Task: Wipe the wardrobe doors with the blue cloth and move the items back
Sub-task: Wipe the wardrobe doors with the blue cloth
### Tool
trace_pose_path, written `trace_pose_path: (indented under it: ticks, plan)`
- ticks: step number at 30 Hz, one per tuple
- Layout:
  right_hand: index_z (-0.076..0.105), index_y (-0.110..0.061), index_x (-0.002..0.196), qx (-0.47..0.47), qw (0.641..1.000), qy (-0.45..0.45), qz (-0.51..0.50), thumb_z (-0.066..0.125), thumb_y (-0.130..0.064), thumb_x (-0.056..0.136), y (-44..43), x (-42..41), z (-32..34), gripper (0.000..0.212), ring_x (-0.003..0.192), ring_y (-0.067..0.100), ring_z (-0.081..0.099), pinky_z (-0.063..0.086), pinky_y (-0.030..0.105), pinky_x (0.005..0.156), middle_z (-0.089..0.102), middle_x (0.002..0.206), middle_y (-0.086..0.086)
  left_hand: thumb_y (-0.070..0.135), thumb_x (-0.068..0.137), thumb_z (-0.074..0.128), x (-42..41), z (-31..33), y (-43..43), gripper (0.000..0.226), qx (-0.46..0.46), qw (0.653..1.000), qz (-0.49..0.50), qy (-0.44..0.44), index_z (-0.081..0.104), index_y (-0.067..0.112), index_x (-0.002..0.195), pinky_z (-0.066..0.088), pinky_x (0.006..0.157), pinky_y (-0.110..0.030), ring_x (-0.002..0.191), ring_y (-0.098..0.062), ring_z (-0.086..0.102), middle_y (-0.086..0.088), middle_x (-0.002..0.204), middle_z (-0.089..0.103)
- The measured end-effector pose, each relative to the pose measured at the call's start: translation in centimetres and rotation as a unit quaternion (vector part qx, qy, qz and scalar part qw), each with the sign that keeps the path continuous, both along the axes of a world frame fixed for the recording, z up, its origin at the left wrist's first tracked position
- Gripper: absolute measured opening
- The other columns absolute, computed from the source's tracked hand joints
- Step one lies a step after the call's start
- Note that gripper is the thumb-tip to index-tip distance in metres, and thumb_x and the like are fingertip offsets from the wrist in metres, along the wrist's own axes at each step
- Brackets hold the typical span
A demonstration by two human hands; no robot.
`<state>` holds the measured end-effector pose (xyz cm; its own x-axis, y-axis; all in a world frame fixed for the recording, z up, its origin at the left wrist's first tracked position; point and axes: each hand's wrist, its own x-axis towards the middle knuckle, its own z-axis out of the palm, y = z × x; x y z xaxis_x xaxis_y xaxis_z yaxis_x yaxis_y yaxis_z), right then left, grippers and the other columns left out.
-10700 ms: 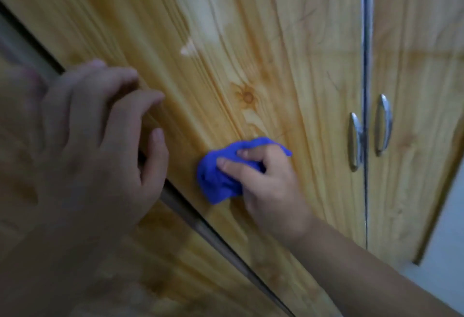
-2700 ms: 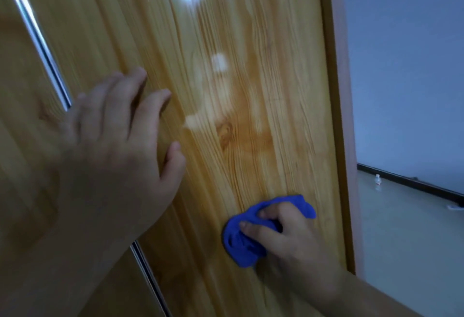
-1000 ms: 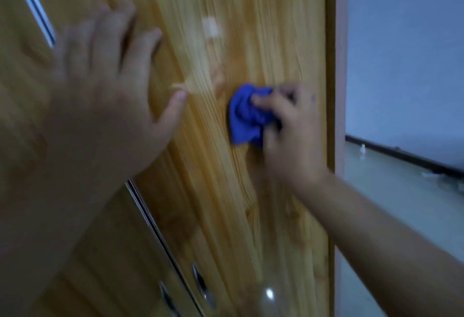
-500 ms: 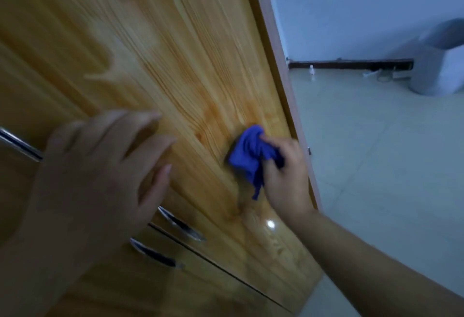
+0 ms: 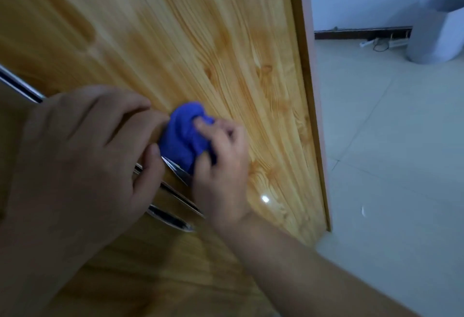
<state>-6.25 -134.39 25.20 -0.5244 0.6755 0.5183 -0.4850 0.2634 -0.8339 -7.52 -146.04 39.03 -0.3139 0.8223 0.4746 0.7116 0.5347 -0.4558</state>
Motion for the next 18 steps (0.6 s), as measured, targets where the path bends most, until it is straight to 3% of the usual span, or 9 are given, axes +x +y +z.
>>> trace_pose_path:
  ticks: [3,8,11,15,18]
  plan:
    - [0.064,-0.015,0.113,-0.004,0.999,-0.010,0.039,0.056,0.014,0.083,-2.7,1.0,-1.6,0.042,0.107,0.016,0.052,0.050,0.030,0.091,0.048,0.118,0.006,0.032,0.093,0.050,-1.7,0.3,-1.4,0.039,-0.030,1.000,-0.004,-0.002,0.058,0.022,0.130,0.043,0.097,-0.065,0.123,-0.037,0.053,-0.004,0.132,0.056]
    - [0.064,-0.017,0.114,0.054,0.997,0.000,0.063,0.053,0.009,0.082,2.6,0.0,-0.9,0.043,0.106,0.008,0.052,0.043,0.013,0.094,0.051,0.115,0.003,0.033,0.093,0.051,-1.6,0.4,-1.2,0.038,-0.028,1.000,-0.001,-0.008,0.059,0.023,0.128,0.044,0.097,-0.062,0.126,-0.032,0.051,-0.001,0.131,0.058]
    - [0.065,-0.015,0.115,-0.010,1.000,-0.030,0.001,0.050,0.013,0.082,7.7,-2.3,0.4,0.046,0.108,-0.005,0.049,0.040,0.008,0.100,0.050,0.115,-0.002,0.030,0.095,0.050,0.0,0.5,-0.3,0.034,-0.025,1.000,0.014,0.008,0.066,0.017,0.122,0.044,0.097,-0.060,0.123,-0.035,0.056,-0.006,0.126,0.064]
    - [0.068,-0.011,0.117,-0.041,0.995,-0.062,-0.064,0.049,0.014,0.083,12.8,-4.6,1.8,0.046,0.099,-0.017,0.048,0.039,0.003,0.094,0.054,0.115,0.002,0.024,0.097,0.050,1.8,1.1,0.7,0.032,-0.024,0.999,0.036,0.019,0.073,0.012,0.115,0.047,0.094,-0.057,0.118,-0.036,0.062,-0.010,0.121,0.069]
    - [0.068,-0.009,0.115,-0.058,0.989,-0.093,-0.097,0.048,0.013,0.084,15.4,-5.3,2.7,0.042,0.093,-0.005,0.050,0.035,-0.003,0.089,0.059,0.117,0.004,0.023,0.095,0.053,2.7,1.1,1.3,0.030,-0.004,0.998,0.061,0.028,0.075,0.013,0.112,0.046,0.097,-0.052,0.118,-0.033,0.064,-0.008,0.120,0.070]
